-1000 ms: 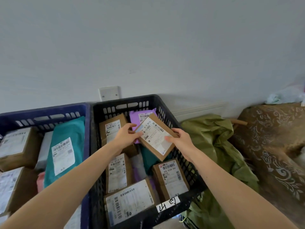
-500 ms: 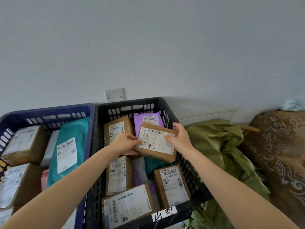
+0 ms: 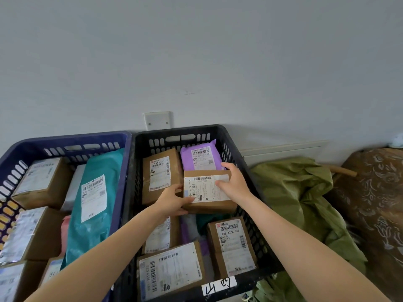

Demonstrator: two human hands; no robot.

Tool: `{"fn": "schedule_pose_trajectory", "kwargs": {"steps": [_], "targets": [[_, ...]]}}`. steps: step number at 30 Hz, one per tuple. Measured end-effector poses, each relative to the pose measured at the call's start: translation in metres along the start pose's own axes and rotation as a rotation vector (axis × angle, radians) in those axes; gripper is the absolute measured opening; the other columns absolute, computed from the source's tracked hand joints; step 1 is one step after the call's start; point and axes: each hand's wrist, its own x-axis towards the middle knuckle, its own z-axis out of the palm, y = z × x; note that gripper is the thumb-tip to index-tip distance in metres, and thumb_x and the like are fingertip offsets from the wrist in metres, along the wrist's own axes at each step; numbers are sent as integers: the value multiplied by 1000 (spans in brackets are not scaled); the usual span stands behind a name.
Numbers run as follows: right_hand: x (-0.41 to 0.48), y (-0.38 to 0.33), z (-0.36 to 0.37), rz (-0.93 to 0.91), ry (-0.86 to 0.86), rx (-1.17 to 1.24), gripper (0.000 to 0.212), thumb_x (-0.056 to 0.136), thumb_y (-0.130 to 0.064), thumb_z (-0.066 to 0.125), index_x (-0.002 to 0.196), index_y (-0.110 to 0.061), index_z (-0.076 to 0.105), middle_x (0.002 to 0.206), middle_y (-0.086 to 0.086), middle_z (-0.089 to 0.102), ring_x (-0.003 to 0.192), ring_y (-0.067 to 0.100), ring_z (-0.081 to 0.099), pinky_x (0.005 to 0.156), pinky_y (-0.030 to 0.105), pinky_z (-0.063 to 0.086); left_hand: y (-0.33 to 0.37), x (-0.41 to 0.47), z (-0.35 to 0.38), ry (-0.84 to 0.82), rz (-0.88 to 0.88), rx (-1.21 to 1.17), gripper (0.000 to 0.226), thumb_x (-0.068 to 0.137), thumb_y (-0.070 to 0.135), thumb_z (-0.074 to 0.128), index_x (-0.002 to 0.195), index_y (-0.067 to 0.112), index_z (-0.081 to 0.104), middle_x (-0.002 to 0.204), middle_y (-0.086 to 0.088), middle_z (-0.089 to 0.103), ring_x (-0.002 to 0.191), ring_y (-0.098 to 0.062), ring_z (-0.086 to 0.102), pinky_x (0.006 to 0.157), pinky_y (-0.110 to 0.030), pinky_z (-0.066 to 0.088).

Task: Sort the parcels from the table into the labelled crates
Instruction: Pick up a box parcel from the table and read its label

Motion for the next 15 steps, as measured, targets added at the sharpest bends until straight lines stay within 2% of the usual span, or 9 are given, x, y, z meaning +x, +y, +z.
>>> {"fn": "schedule_pose_trajectory", "kwargs": {"steps": [2,5,8,9,11,13,15], "targets": [[4,2,2,-1,-10,-11,54,88,-8,65,136,-19,43,131,0,46,118,14,50,66,8,39,-4,2,0,11,-3,14,65,84,8,72,140,13,39,132,-7,55,101,-26,66,68,-35,61],[7,9,4,8,-25,-77,54,90,-9,63,139,-16,41,139,3,42,112,6,43,59,3,39,-9,5,2,-23,-32,71,65,85,7,70,140,15,36,120,-6,61,92,-24,69,66,-34,61],[6,13,7,-33,-14,-145,49,92,-10,61,138,-13,45,147,8,35,128,13,40,70,-11,30,-11,8,5,-35,24,134,82,86,6,68,148,30,19,118,0,59,90,-20,68,59,-29,59],[5,13,8,-48,-19,-177,47,93,-11,60,138,-14,46,152,7,30,137,18,34,82,-9,28,-11,9,6,-50,55,152,90,86,6,67,149,39,12,117,3,59,89,-18,69,57,-28,58],[0,13,8,-102,-44,-278,45,95,-15,57,140,-16,47,159,3,18,145,19,21,104,14,27,-10,10,6,-85,101,205,97,87,7,66,147,50,3,114,7,58,85,-15,70,56,-25,56],[-5,15,6,-178,-77,-416,46,96,-15,55,142,-15,46,160,2,17,147,19,15,114,30,22,-10,11,6,-116,130,327,92,89,11,66,148,49,6,116,4,60,78,-13,69,56,-22,55],[-11,17,3,-225,-135,-518,49,96,-15,55,144,-16,43,160,3,19,147,21,16,117,37,21,-10,12,5,-141,166,475,87,89,16,66,149,45,9,125,-1,60,74,-11,66,61,-22,56]]}}
